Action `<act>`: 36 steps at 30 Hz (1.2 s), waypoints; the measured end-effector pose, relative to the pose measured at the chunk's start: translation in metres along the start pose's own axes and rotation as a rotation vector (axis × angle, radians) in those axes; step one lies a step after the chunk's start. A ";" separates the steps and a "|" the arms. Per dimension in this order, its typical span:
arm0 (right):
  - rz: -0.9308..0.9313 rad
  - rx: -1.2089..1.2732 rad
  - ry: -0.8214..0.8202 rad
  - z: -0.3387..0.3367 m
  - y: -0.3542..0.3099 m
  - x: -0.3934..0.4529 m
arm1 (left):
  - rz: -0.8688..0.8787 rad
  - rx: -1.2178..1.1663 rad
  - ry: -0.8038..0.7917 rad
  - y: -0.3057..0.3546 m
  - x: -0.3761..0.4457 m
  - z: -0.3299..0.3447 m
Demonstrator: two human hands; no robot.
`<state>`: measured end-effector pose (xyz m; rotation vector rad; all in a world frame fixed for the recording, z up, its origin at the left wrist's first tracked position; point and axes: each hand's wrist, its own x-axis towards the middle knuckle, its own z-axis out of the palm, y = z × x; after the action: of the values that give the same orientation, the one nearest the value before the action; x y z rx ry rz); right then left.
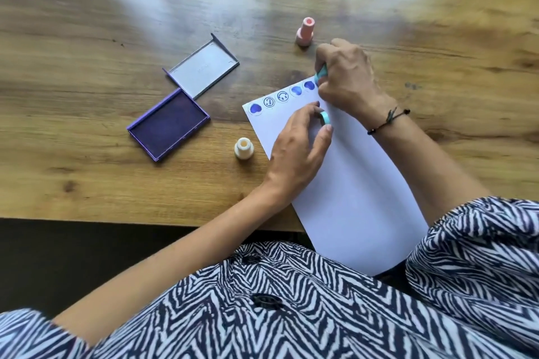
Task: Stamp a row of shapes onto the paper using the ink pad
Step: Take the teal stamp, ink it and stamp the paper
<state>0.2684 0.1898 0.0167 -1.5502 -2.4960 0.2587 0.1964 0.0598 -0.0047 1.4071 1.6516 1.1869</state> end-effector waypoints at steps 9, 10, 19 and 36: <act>0.037 0.100 -0.009 -0.004 0.002 -0.010 | 0.017 -0.005 0.018 0.001 0.000 0.000; 0.083 0.185 0.025 -0.006 0.006 -0.013 | 0.021 -0.006 0.018 0.001 -0.001 0.001; 0.560 1.238 0.192 -0.023 0.016 -0.053 | 0.059 0.042 0.043 -0.001 -0.002 0.001; 0.284 1.170 0.000 -0.046 -0.024 -0.092 | -0.149 -0.548 0.016 0.018 0.005 -0.023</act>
<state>0.2992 0.0983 0.0608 -1.2689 -1.4890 1.4163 0.1815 0.0598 0.0209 0.9167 1.2760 1.4235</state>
